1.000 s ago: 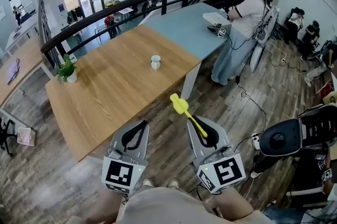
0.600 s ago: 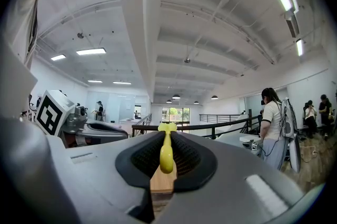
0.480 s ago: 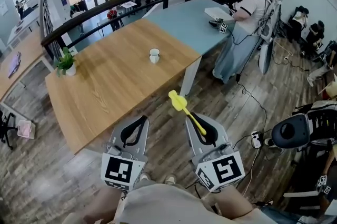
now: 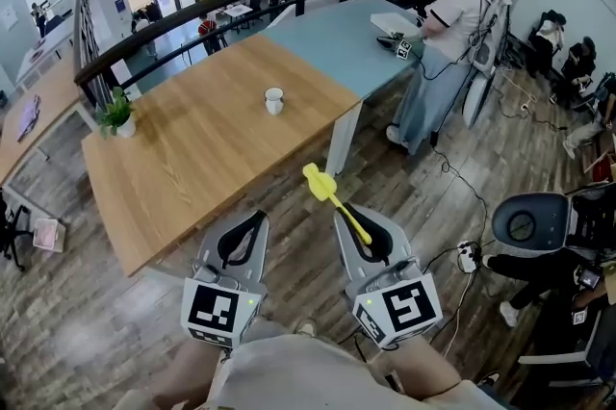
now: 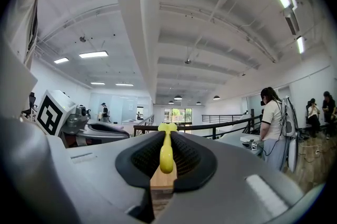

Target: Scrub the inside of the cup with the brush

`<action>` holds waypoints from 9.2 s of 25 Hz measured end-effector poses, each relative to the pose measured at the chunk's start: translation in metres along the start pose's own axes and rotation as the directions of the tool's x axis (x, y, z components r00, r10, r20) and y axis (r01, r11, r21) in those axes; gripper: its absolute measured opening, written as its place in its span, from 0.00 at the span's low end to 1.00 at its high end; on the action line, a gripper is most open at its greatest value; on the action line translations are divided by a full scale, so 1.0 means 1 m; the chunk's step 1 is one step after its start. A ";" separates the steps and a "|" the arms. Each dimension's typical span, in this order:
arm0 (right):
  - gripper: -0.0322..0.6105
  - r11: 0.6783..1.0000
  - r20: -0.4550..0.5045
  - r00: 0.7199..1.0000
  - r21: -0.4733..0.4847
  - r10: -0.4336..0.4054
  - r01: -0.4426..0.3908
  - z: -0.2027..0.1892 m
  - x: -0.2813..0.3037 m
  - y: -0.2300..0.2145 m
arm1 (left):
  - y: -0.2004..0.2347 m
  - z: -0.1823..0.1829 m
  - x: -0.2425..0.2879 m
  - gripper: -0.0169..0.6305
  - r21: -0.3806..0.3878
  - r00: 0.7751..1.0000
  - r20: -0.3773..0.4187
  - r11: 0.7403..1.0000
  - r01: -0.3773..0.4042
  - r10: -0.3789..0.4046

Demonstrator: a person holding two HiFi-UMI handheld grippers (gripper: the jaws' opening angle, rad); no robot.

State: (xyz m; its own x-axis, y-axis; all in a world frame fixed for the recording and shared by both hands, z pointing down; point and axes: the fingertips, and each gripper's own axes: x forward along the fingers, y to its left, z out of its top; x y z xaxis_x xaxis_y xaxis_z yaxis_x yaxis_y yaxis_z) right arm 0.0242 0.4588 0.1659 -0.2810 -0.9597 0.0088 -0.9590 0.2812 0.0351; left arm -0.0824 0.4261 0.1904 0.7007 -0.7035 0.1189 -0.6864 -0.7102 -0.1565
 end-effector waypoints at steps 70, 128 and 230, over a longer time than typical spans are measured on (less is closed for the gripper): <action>0.10 1.000 -0.070 0.997 -0.017 -0.024 0.023 -0.021 0.495 -0.125 | 0.350 -0.051 0.351 0.03 -0.047 0.994 -0.028 0.994 0.101 -0.103; 0.10 0.983 -0.358 0.925 0.170 0.128 -0.070 -0.218 0.638 -0.253 | 0.358 -0.216 0.552 0.16 -0.138 0.938 -0.342 0.990 0.010 -0.057; 0.10 0.745 -0.945 0.203 0.060 0.257 -0.665 -0.425 0.672 -0.198 | 0.329 -0.414 0.578 0.11 -0.240 0.780 -0.568 0.959 0.149 -0.263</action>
State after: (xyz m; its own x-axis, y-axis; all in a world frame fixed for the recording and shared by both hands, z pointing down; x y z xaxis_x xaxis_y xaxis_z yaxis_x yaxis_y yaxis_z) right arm 0.0402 -0.2421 0.5896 -0.2695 -0.1241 0.9550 -0.5297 0.8473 -0.0394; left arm 0.0161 -0.2255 0.6133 0.6166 -0.3776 0.6909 -0.6007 -0.7928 0.1028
